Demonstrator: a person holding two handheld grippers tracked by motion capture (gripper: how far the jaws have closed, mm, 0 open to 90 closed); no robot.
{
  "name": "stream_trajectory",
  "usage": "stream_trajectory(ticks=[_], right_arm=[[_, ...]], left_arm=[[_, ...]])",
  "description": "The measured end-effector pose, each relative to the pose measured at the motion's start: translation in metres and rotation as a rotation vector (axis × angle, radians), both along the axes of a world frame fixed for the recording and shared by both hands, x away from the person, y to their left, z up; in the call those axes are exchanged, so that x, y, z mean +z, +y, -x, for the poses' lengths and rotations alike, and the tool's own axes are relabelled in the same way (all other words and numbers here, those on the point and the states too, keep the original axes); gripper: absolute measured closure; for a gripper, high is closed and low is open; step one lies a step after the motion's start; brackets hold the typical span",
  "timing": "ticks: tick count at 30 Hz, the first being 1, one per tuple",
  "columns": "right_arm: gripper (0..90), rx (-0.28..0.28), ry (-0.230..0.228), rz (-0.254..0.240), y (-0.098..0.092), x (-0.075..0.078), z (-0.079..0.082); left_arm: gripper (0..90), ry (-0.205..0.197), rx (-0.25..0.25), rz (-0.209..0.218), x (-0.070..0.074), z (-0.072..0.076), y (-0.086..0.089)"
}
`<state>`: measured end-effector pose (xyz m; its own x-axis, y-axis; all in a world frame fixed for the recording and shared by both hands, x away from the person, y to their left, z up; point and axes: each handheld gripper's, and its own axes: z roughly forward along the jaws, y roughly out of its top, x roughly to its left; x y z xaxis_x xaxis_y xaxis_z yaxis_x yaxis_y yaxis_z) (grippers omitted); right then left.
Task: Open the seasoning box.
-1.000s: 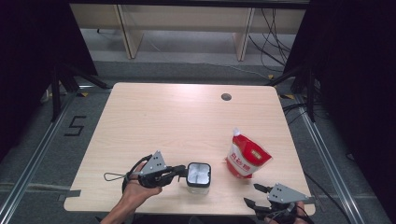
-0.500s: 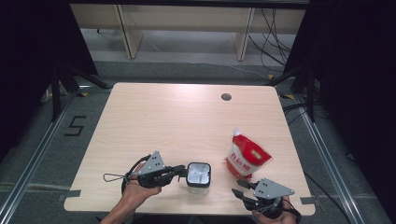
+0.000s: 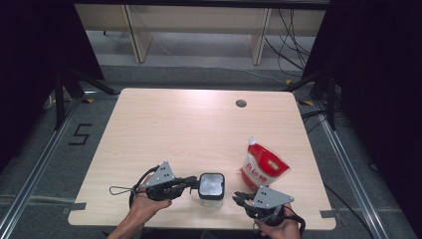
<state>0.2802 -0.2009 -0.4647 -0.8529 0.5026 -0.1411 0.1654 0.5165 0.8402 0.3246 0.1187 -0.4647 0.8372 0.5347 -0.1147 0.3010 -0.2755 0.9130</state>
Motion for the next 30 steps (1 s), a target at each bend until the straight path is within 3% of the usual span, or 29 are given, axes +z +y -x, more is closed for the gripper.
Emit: stream_trajectory(ticks=[20,24,25,27,28,29,30], right_arm=[[87.0,0.044,-0.023,0.029,0.027,0.005,-0.008],[87.0,0.046,-0.026,0.023,0.029,0.006,-0.008],[86.9,0.047,-0.023,0.019,0.03,0.006,-0.008],[86.8,0.048,-0.027,0.021,0.03,0.007,-0.008],[86.8,0.048,-0.027,0.021,0.03,0.007,-0.008],[86.7,0.046,-0.028,0.014,0.03,0.008,-0.008],[86.7,0.046,-0.028,0.014,0.03,0.008,-0.008]], left_arm=[[89.0,-0.002,-0.02,0.008,-0.001,-0.003,0.002],[86.3,-0.017,-0.03,0.009,0.0,-0.002,0.004],[83.9,-0.047,-0.055,0.003,0.0,-0.003,0.006],[81.1,-0.04,-0.038,0.03,0.001,0.0,0.01],[81.1,-0.058,-0.052,0.021,0.003,0.0,0.013],[76.5,-0.041,-0.056,0.039,0.002,0.001,0.015],[76.5,-0.06,-0.067,0.016,0.002,0.001,0.018]])
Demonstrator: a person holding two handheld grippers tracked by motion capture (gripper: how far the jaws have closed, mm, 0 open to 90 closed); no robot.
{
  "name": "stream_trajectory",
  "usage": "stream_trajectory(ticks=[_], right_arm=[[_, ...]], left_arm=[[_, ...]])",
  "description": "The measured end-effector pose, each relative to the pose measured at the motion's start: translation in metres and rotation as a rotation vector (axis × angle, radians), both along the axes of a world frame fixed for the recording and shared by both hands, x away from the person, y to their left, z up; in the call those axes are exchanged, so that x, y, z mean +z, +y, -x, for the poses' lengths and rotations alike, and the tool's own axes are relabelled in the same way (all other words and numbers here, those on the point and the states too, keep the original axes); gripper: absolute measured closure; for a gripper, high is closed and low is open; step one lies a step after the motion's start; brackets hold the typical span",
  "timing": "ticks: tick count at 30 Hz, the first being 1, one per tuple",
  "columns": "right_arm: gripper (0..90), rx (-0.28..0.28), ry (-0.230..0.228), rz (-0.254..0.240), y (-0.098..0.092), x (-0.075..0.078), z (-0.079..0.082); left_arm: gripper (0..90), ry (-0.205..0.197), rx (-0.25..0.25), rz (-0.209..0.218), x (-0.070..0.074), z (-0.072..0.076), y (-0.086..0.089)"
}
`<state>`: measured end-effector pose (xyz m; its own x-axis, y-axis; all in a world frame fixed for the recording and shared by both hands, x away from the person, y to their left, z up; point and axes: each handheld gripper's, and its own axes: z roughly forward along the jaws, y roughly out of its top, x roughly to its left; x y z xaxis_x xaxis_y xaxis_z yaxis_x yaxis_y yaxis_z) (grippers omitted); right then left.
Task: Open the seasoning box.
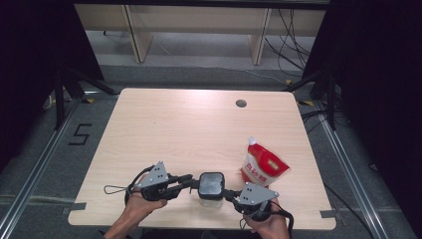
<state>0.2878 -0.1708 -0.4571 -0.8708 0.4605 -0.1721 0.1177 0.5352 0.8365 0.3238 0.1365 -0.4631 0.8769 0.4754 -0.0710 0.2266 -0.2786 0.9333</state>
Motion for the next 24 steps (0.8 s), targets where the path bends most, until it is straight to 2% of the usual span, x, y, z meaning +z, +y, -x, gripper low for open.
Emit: stream_trajectory(ticks=[1,3,4,5,6,7,9,11,19,20,23,24], right_arm=[[86.6,-0.001,-0.004,0.001,0.0,0.001,0.0],[86.6,-0.009,-0.002,-0.004,0.0,0.001,0.001],[86.4,0.005,-0.031,0.008,0.0,0.002,-0.001],[86.3,-0.011,-0.004,0.002,0.001,0.002,0.001],[86.3,-0.015,0.003,0.001,0.001,0.002,0.001],[86.3,-0.011,-0.005,-0.001,0.001,0.002,0.001],[86.3,0.0,-0.012,0.001,0.002,0.003,0.0],[86.3,-0.004,-0.015,0.002,0.002,0.004,0.0],[86.5,0.007,-0.02,-0.002,0.006,0.007,0.0],[86.6,0.01,-0.031,-0.001,0.006,0.007,-0.001],[86.7,0.014,-0.033,-0.005,0.007,0.009,-0.002],[86.7,0.018,-0.037,-0.008,0.008,0.01,-0.003]], left_arm=[[73.2,-0.011,-0.008,-0.014,-0.002,0.0,0.002],[70.9,0.017,-0.005,-0.016,-0.007,0.001,0.005],[67.2,0.026,-0.015,-0.024,-0.011,0.001,0.005],[64.4,0.025,-0.04,-0.046,-0.014,0.0,0.006],[62.1,0.029,-0.047,-0.063,-0.018,0.0,0.006],[61.0,0.024,-0.043,-0.079,-0.022,-0.001,0.007],[60.4,0.042,-0.042,-0.086,-0.028,-0.003,0.007],[59.0,0.047,-0.063,-0.118,-0.035,-0.008,0.006],[60.0,0.056,-0.074,-0.129,-0.042,-0.014,-0.002],[60.0,0.043,-0.1,-0.13,-0.043,-0.017,-0.003],[62.4,0.05,-0.112,-0.114,-0.044,-0.016,-0.008],[63.8,0.041,-0.113,-0.13,-0.044,-0.016,-0.01]])
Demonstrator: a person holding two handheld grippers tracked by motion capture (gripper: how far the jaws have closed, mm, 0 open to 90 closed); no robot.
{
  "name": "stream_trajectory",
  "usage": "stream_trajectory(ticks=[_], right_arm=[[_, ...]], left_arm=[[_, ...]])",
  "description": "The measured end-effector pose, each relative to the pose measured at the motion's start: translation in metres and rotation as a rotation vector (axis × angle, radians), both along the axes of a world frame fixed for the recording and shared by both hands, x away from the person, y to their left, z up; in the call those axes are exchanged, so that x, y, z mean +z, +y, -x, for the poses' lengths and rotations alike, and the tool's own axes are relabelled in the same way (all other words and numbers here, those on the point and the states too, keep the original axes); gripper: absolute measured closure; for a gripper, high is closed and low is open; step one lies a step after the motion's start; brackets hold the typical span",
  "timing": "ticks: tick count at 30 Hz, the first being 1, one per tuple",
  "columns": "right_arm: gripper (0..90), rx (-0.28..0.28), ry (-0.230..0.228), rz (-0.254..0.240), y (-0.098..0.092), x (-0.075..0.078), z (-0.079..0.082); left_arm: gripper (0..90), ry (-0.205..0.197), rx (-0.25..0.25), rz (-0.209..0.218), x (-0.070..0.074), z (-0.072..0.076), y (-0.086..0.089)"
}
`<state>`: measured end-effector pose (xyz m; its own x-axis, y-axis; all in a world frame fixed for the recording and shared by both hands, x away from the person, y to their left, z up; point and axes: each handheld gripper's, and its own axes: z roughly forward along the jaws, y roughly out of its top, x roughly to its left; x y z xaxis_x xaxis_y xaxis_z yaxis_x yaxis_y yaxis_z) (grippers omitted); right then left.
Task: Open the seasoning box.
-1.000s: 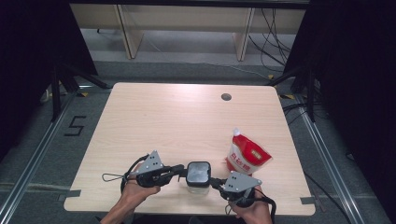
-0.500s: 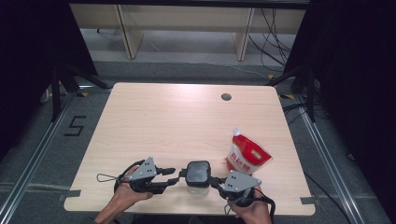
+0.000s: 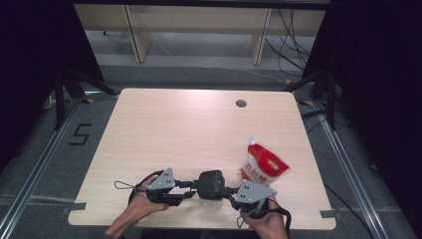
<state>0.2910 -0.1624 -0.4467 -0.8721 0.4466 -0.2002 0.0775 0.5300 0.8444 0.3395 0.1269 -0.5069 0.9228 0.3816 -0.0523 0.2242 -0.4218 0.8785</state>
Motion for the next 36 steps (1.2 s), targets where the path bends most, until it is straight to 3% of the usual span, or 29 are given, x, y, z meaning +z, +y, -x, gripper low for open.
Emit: stream_trajectory(ticks=[5,19,23,36], right_arm=[[86.8,0.001,-0.021,0.001,0.004,0.005,0.0],[87.1,0.015,-0.042,-0.012,0.016,0.014,-0.001],[87.2,0.029,-0.043,-0.014,0.025,0.017,-0.001],[87.3,0.081,-0.056,-0.001,0.054,0.024,-0.004]], left_arm=[[71.6,0.012,-0.004,-0.002,0.001,0.0,0.001],[72.9,-0.001,0.014,-0.021,0.002,0.007,-0.002],[73.1,-0.022,0.013,-0.049,0.003,0.007,-0.002],[73.7,-0.028,0.046,-0.069,0.004,0.011,-0.004]])
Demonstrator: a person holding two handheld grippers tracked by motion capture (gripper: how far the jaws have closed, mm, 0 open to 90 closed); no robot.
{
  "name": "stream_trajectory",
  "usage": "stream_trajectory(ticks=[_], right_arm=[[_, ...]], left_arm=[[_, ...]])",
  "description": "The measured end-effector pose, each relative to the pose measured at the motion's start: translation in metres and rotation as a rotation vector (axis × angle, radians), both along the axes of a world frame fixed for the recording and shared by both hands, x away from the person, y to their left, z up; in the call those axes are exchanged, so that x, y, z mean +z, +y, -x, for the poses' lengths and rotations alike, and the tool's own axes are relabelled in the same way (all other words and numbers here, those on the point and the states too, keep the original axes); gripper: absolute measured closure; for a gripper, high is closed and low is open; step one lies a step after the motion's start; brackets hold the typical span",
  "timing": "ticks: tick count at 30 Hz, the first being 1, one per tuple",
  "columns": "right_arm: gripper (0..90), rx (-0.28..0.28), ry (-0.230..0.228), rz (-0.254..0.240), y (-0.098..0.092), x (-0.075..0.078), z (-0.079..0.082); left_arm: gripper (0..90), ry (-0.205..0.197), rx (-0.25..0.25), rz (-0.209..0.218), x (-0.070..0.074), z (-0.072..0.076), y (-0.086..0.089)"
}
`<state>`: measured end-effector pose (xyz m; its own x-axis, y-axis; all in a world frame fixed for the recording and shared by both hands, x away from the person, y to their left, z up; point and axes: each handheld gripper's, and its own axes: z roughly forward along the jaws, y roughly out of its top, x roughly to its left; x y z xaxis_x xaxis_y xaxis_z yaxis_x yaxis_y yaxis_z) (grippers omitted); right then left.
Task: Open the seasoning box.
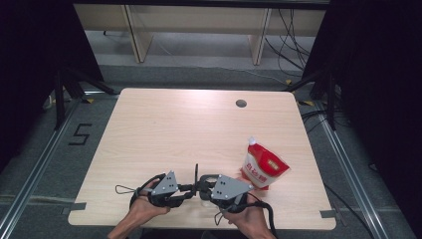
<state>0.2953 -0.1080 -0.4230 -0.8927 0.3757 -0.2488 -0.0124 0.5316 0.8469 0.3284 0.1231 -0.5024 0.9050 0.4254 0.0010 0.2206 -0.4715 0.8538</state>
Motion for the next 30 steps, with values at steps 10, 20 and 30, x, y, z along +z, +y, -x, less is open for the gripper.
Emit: stream_trajectory(ticks=[10,20,30], right_arm=[[87.2,0.017,-0.006,0.009,0.013,0.0,-0.002],[86.0,0.015,0.004,0.0,0.011,0.0,-0.003],[81.8,-0.039,0.011,-0.023,-0.018,-0.002,-0.001]], left_arm=[[74.0,0.0,0.016,-0.01,-0.001,0.001,0.0],[73.9,0.005,0.021,-0.006,0.0,0.0,0.0],[64.4,0.007,0.028,-0.002,0.001,0.001,0.001]])
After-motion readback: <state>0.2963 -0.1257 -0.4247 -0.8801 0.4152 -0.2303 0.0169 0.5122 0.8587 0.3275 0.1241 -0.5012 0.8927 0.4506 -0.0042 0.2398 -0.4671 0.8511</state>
